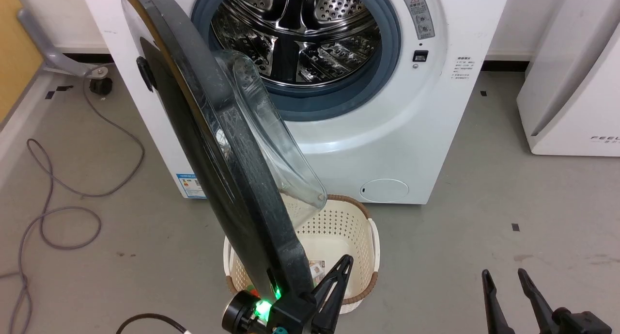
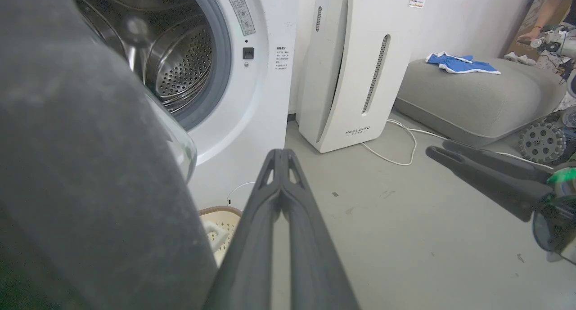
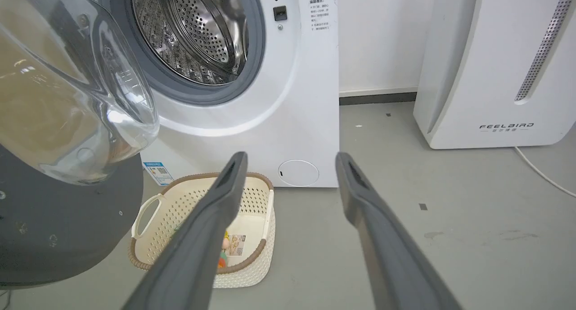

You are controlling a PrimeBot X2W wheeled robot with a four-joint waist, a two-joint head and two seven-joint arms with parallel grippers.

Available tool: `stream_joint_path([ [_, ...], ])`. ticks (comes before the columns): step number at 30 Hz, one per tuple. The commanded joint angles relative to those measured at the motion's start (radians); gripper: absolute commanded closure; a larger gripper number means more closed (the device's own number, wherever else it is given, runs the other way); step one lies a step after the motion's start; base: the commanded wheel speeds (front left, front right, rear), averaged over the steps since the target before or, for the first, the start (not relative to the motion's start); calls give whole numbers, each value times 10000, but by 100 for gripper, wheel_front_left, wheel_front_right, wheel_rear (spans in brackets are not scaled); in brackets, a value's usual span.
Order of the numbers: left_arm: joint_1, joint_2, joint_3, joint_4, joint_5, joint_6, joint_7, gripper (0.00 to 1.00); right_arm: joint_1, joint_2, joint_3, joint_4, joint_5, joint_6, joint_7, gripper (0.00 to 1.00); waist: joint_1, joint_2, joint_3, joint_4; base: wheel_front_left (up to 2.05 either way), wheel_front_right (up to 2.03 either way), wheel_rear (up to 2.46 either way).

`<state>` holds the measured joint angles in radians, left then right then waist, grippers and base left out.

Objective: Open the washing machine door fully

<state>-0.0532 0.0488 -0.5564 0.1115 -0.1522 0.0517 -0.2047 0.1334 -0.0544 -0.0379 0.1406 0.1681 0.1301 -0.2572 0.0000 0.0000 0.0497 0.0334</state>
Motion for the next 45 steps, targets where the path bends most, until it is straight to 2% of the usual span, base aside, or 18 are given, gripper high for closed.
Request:
stream_joint_path([
  [1,-156,104,226,-13,-7,189,-78,100,-170,41,6,51,80,6,-45,0,0,0,-29,13,0,0,0],
  [11,929,464,466,-748,-160,772,109,100,-58,41,-30,281,226,6,-45,0,0,0,-229,409,0,0,0],
  [19,1748,797,677,-1598,-234,1210,317,100,9,41,-74,380,281,6,-45,0,0,0,-276,1392,0,0,0],
  [27,1981,927,1024,-1783,-369,1554,280,100,-20,41,-146,352,323,6,-45,0,0,0,-206,2488,0,0,0],
  [36,1923,1316,2058,-1427,-805,1884,64,100,-143,41,-150,399,292,6,-45,0,0,0,-222,2974,0,0,0],
  [45,1078,2230,4009,-615,-1530,2093,-312,100,-201,41,-169,453,310,6,-45,0,0,0,-114,2877,0,0,0],
])
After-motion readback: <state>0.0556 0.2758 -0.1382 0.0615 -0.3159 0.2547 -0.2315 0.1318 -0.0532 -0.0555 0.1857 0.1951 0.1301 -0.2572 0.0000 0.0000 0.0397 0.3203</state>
